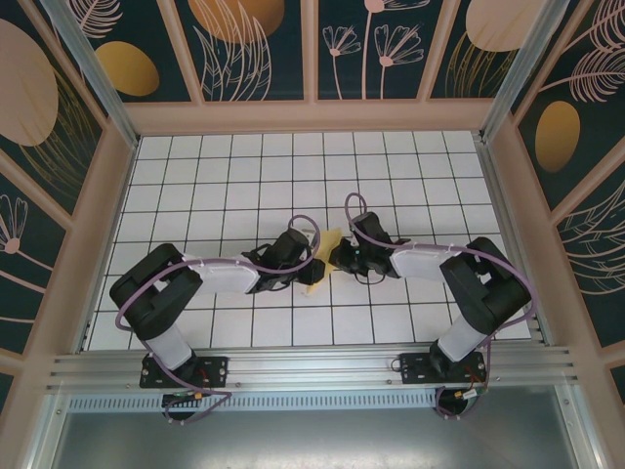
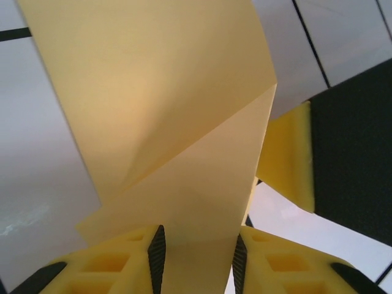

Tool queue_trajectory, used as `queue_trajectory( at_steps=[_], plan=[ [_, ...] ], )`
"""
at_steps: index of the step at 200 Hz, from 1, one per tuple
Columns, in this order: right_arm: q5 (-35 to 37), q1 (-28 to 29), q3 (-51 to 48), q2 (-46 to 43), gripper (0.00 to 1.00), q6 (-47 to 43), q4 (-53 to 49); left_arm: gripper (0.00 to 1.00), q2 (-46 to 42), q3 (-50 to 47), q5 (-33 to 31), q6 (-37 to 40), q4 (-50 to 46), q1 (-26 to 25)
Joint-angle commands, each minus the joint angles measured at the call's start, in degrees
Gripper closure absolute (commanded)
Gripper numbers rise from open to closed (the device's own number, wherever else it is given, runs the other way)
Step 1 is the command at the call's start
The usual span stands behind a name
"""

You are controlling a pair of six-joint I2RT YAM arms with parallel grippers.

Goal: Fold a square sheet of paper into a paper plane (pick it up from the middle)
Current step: Fourth fold the wing at the center of the table.

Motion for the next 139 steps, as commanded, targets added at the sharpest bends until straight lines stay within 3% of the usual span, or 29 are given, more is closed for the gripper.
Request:
queue_trajectory(
  at_steps=[1,96,116,139],
  plan=[
    [-1.4,-0.5,-1.8,0.3,0.88,0.9,2.9,0.61,-0.4,1.0,-3.6,0.8,-3.4,-0.8],
    [-4.8,-1.1,-6.1,1.1,0.89,1.9,9.3,0.61,0.0,2.2,-9.0,1.4,-7.9,-3.9],
    [-5.1,-1.0,-6.6,1.1,0.88,2.0,10.1,0.63,0.0,1.9,-9.6,1.5,-8.3,-4.1],
    [-5.8,-1.1,-6.6,1.1,0.89,2.2,11.0,0.73,0.2,2.1,-9.6,1.9,-8.4,-4.2]
  ],
)
